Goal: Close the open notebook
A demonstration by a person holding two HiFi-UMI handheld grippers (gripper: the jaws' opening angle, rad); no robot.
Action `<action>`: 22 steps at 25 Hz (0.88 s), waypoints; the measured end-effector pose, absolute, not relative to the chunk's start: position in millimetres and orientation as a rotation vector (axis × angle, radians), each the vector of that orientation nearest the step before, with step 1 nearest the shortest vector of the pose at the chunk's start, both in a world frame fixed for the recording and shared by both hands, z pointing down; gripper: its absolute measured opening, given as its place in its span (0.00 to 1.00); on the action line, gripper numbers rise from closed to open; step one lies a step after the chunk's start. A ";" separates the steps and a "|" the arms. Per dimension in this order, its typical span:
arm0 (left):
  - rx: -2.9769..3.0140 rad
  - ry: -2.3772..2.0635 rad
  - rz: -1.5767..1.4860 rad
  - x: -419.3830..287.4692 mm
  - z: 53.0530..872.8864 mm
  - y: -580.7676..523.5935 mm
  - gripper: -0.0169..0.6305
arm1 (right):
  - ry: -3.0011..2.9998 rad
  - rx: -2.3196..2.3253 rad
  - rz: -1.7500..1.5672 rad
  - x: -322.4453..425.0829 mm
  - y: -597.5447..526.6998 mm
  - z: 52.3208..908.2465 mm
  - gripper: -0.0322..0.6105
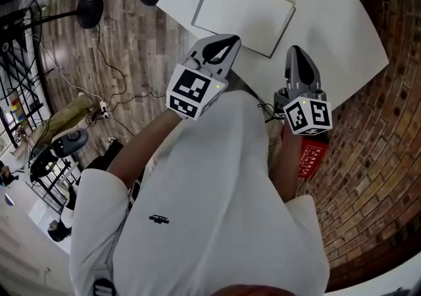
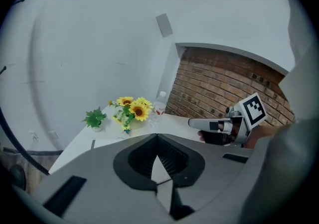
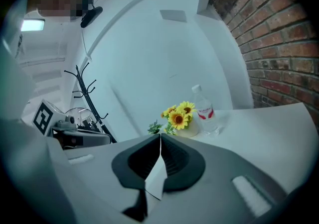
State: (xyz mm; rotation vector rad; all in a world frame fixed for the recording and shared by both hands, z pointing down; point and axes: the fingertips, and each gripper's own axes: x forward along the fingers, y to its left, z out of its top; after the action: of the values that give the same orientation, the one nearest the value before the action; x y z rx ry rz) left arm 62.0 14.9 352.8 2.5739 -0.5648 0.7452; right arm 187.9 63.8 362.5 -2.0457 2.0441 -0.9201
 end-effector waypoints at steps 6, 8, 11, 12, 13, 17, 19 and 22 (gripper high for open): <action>2.510 -0.592 0.801 59.6 389.0 7.3 0.04 | 2.084 -2.026 -0.955 194.8 50.7 378.2 0.22; 2.493 -0.610 0.820 57.7 401.2 1.6 0.04 | 2.105 -2.017 -0.966 193.9 44.8 383.2 0.27; 2.463 -0.619 0.844 59.1 419.8 -2.2 0.04 | 2.132 -1.993 -0.969 193.0 40.0 386.8 0.31; 2.454 -0.616 0.852 59.7 426.8 -2.8 0.04 | 2.139 -1.988 -0.971 192.6 39.0 388.2 0.32; 2.447 -0.616 0.862 60.0 434.2 -3.9 0.04 | 2.146 -1.987 -0.976 192.3 37.8 390.6 0.33; 2.428 -0.620 0.923 61.9 461.0 -10.2 0.10 | 2.180 -2.000 -0.992 196.2 30.5 402.8 0.37; 2.412 -0.621 0.944 62.5 472.3 -15.1 0.14 | 2.187 -2.002 -1.005 200.2 25.0 409.1 0.38; 2.372 -0.639 0.974 57.5 489.5 -23.4 0.14 | 2.203 -2.000 -1.034 202.7 16.0 419.4 0.41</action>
State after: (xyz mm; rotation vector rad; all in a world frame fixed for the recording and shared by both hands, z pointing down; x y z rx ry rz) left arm 57.5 -23.4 489.5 2.3723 -0.6387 0.9741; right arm 202.7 16.0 419.4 -2.0000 2.2030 -1.0344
